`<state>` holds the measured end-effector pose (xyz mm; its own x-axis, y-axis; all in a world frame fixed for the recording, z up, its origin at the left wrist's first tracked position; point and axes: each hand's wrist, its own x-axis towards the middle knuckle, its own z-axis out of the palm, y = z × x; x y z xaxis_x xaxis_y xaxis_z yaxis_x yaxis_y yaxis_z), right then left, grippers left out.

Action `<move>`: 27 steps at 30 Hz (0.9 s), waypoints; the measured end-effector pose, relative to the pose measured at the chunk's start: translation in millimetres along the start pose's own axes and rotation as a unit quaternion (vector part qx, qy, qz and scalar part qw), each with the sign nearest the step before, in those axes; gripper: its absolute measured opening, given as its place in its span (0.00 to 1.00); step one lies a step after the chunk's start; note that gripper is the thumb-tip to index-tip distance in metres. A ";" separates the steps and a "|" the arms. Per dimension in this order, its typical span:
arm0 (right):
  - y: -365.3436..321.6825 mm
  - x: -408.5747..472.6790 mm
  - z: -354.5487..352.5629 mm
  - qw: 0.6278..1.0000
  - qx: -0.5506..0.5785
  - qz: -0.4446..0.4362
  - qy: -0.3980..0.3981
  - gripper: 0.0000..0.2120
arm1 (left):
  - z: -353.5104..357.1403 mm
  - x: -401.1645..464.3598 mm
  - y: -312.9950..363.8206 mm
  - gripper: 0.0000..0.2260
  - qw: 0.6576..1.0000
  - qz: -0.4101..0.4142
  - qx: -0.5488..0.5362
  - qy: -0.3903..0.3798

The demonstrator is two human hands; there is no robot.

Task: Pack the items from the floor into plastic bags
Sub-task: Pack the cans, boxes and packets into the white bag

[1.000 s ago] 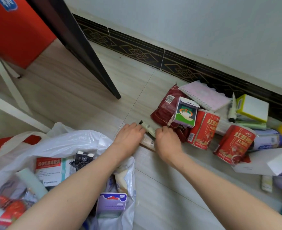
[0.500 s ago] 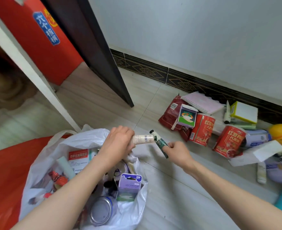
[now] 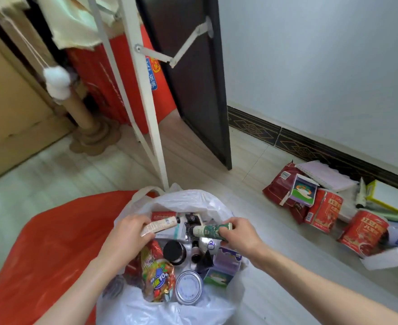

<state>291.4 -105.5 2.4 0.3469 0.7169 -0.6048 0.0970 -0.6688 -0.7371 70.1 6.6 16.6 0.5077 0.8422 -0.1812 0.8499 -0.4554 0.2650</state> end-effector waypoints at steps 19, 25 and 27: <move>-11.5 -58.9 -80.2 0.946 -0.289 -0.119 0.081 0.21 | 10.0 -2.6 82.7 0.19 0.980 0.177 -0.073 0.058; 35.3 -156.9 -174.6 0.915 -0.283 -0.126 0.259 0.22 | -11.0 -28.7 193.5 0.26 0.943 0.324 -0.023 0.075; 58.3 -192.0 -198.2 0.907 -0.265 -0.108 0.309 0.22 | -20.7 -41.0 225.4 0.27 0.928 0.364 -0.014 0.077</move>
<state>415.3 -321.2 135.3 0.7076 0.7043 -0.0576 0.6031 -0.6444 -0.4702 237.9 -124.6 103.4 0.9184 0.3463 0.1914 0.2845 -0.9141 0.2888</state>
